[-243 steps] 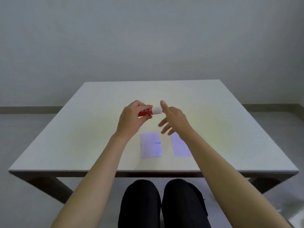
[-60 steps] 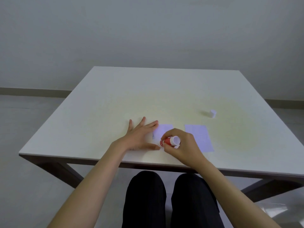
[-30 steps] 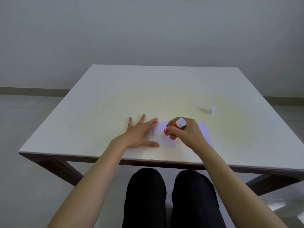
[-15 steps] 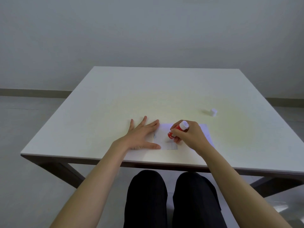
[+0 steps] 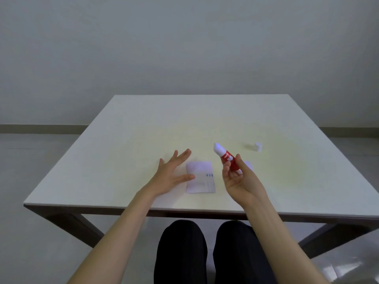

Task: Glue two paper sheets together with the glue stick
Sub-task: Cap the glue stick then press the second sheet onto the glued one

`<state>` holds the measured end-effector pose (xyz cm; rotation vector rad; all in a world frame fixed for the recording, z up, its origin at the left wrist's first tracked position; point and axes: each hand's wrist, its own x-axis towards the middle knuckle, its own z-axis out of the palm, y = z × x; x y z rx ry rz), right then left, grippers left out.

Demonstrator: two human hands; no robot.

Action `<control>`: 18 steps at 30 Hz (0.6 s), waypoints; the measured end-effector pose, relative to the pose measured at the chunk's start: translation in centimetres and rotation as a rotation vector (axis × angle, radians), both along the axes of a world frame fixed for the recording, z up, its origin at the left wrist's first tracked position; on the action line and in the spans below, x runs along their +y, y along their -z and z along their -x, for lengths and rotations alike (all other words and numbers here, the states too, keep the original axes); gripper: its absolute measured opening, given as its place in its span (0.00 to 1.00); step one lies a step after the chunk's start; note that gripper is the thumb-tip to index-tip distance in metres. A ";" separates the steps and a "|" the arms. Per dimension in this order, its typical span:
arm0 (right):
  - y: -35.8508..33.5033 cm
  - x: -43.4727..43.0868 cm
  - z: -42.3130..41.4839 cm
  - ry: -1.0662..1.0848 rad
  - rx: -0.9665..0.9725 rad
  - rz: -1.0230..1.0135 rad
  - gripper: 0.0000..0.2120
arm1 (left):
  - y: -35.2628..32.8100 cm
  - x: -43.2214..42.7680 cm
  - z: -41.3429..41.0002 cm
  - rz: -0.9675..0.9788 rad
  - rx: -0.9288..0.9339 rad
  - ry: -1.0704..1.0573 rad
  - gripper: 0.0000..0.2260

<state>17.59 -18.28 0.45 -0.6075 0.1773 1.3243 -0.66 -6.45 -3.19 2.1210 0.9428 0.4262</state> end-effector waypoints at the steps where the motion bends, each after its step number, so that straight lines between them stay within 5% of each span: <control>1: 0.0 -0.1 0.5 -0.009 0.041 -0.002 0.09 | -0.2 -0.6 -0.6 0.010 -0.097 -0.078 0.29; 5: -0.3 0.1 2.2 -0.036 0.109 -0.048 0.11 | -2.1 -3.6 -4.1 0.093 -0.433 -0.175 0.10; 9: -0.4 0.1 3.2 -0.069 0.062 -0.088 0.08 | -2.4 -5.7 -5.7 0.244 -0.686 -0.222 0.08; 18: 0.1 -0.2 2.9 -0.133 -0.129 -0.063 0.08 | -3.3 -5.1 -5.5 0.214 -0.751 -0.288 0.03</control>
